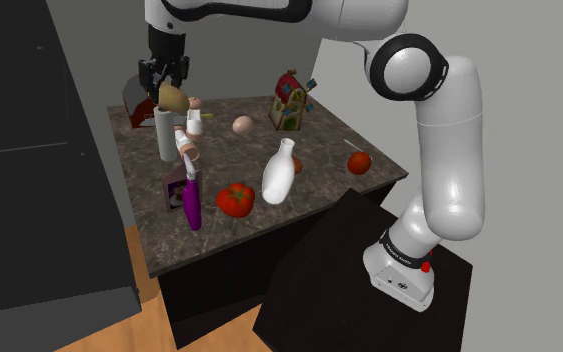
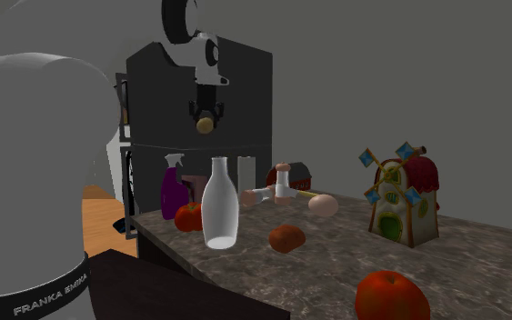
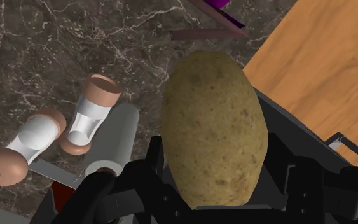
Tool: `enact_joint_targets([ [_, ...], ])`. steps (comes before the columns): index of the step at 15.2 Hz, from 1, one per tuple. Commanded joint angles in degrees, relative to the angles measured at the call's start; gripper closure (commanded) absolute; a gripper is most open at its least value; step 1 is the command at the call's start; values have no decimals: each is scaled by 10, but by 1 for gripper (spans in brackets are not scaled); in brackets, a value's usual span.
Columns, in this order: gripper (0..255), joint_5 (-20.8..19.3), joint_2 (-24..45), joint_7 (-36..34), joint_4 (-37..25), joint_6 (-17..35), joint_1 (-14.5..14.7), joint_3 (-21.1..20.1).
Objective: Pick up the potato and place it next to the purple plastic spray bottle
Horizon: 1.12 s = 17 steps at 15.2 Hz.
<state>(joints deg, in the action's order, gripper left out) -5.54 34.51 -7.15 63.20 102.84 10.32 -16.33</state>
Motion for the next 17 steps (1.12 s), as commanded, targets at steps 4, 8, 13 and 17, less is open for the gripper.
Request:
enact_joint_targets([
  [4,255,-25,104,-44,-173,-66,71,3],
  [8,255,-26,108,-50,-155,-45,75,4],
  [13,255,-25,94,-51,-92,4,66,3],
  [17,255,-25,90,-52,-53,38,61,3],
])
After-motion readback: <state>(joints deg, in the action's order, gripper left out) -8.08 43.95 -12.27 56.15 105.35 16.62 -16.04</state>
